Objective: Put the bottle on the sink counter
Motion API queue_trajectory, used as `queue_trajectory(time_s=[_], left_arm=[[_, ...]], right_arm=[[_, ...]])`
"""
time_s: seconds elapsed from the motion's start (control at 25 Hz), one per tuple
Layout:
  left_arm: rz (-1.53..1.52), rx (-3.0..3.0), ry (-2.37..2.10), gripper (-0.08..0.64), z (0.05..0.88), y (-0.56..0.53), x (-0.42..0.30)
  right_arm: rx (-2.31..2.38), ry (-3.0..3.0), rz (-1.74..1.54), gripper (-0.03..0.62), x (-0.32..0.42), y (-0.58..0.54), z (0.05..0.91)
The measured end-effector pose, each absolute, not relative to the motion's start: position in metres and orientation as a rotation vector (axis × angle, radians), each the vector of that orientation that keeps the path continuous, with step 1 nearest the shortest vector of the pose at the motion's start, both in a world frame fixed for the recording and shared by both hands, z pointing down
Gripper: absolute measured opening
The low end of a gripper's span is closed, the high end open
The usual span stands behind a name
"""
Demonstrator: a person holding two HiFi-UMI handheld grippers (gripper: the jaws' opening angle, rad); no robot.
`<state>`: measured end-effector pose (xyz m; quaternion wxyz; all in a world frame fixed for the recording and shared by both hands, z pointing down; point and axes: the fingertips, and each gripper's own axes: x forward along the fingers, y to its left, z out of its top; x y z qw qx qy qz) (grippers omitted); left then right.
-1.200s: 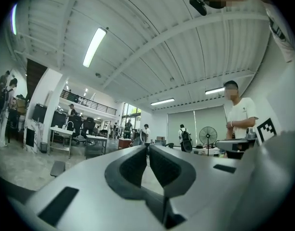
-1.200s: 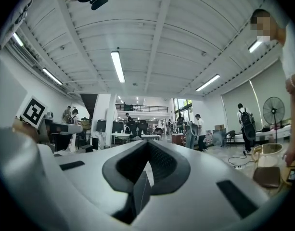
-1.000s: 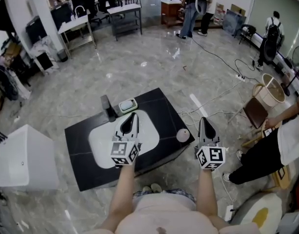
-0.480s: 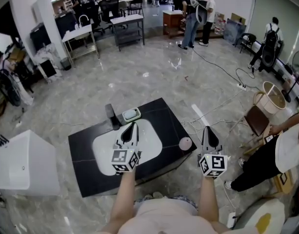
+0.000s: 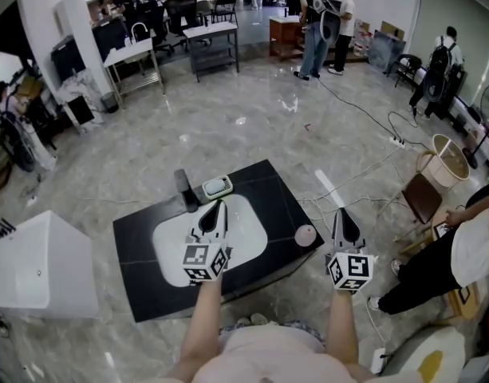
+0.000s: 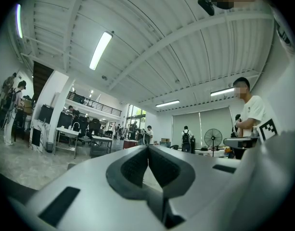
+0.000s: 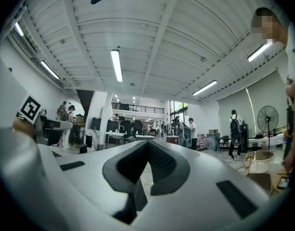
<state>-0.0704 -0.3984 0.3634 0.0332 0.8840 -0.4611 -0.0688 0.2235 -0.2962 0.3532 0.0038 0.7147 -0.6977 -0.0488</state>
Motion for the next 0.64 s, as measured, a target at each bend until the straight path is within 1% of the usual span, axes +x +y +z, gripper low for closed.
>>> queue_trajectory(time_s=[0.64], left_arm=[[-0.195,2.71,-1.413,0.029,0.377,-0.399,-0.067]], right_arm=[[2.22,-2.193,-0.133,0.012,0.223,-0.301,0.366]])
